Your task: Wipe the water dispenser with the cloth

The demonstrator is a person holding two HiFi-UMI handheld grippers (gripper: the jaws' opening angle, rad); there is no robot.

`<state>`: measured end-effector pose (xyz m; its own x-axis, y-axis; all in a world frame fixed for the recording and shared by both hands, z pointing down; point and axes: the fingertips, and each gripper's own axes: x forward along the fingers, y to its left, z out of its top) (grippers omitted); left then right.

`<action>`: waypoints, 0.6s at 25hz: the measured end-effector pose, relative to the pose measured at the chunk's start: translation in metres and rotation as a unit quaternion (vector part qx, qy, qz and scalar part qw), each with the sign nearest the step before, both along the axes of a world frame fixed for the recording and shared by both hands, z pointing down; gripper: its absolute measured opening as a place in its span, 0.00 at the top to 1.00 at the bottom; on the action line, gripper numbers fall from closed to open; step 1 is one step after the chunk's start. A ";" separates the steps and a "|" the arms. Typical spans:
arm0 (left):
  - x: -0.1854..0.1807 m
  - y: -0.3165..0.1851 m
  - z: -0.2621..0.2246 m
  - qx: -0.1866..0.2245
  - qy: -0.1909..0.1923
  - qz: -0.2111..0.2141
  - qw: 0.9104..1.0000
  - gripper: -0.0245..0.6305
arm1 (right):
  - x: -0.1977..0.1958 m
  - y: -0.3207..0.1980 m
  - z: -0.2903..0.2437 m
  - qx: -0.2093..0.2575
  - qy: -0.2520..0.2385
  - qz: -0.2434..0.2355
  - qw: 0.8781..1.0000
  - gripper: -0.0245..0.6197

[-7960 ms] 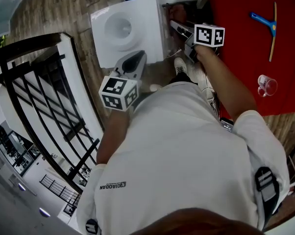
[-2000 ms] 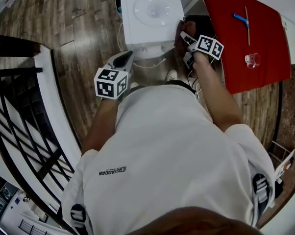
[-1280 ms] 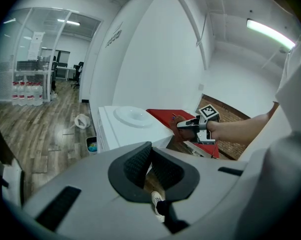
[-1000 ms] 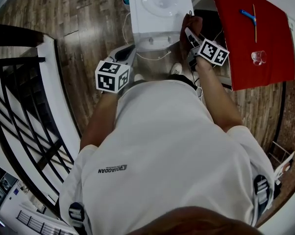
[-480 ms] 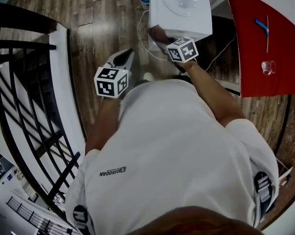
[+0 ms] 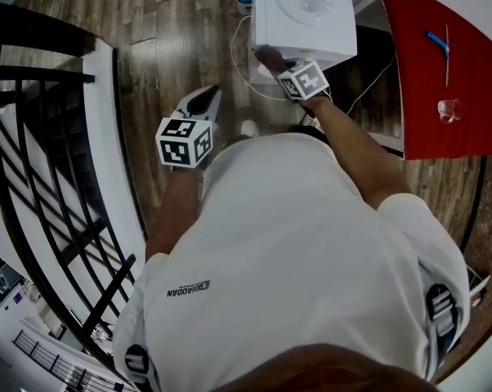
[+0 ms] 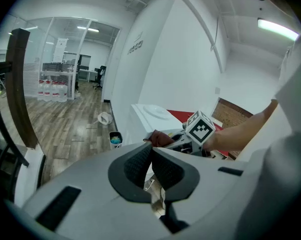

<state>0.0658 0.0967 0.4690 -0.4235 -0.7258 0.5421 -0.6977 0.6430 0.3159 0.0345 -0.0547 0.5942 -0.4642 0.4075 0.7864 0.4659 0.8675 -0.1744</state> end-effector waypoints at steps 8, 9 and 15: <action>-0.001 -0.019 0.001 0.003 0.000 0.028 1.000 0.97 | 0.014 -0.042 0.008 0.016 0.009 0.051 0.999 0.88; -0.001 -0.022 0.001 0.003 0.000 0.032 0.999 0.97 | 0.016 -0.048 0.009 0.017 0.011 0.059 0.998 0.88; 0.001 -0.038 0.002 0.002 0.001 0.056 0.998 0.97 | 0.029 -0.088 0.013 0.018 0.014 0.111 0.994 0.88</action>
